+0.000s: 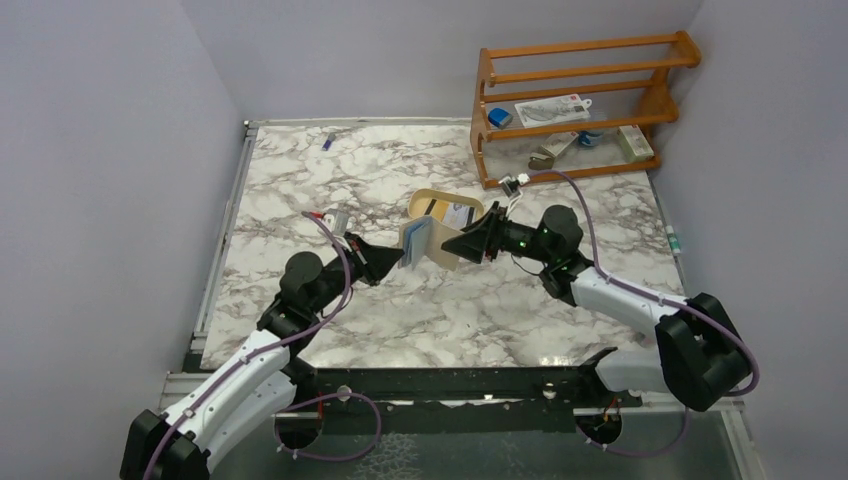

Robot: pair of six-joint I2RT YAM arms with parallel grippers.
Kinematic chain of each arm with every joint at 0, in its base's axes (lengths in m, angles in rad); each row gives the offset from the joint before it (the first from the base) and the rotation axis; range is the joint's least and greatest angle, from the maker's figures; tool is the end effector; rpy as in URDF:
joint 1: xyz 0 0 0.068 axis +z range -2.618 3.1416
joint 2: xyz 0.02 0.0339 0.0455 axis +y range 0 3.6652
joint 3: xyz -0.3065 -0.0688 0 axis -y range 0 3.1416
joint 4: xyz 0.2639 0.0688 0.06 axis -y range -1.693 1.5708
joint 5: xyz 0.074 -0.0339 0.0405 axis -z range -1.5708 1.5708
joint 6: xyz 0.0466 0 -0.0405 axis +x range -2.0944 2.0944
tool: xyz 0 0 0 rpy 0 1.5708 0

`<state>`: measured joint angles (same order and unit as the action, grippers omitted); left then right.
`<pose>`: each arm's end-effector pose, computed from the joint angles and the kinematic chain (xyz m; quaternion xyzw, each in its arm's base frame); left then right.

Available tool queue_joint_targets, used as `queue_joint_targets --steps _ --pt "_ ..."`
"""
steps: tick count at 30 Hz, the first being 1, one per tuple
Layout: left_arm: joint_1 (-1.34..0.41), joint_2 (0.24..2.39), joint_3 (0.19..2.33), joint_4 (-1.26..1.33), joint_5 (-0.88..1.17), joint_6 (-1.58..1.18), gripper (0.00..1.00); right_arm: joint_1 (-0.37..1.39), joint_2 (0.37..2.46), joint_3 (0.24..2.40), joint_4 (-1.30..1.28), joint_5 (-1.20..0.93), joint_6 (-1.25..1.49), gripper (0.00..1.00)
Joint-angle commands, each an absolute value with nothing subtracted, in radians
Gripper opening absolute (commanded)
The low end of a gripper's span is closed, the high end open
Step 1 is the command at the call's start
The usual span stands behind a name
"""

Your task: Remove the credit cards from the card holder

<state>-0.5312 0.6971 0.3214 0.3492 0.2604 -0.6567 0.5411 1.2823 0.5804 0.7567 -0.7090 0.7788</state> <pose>0.1418 -0.0972 0.2661 0.0459 0.7146 -0.4642 0.5212 0.2263 0.1714 0.2887 -0.1739 0.6701 0.6061 0.3917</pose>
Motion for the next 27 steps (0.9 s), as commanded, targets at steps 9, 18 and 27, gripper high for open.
queue_joint_targets --steps 9,18,27 --pt "-0.525 0.690 0.476 0.099 0.143 -0.595 0.00 0.543 1.256 0.663 0.457 -0.599 0.565 0.79" --pt "-0.525 0.695 0.420 0.174 0.186 -0.666 0.00 0.544 1.275 0.607 0.510 -0.613 0.573 0.79" --pt "-0.526 0.865 0.144 0.694 0.289 -1.020 0.00 0.544 1.248 0.625 0.374 -0.519 0.496 0.79"
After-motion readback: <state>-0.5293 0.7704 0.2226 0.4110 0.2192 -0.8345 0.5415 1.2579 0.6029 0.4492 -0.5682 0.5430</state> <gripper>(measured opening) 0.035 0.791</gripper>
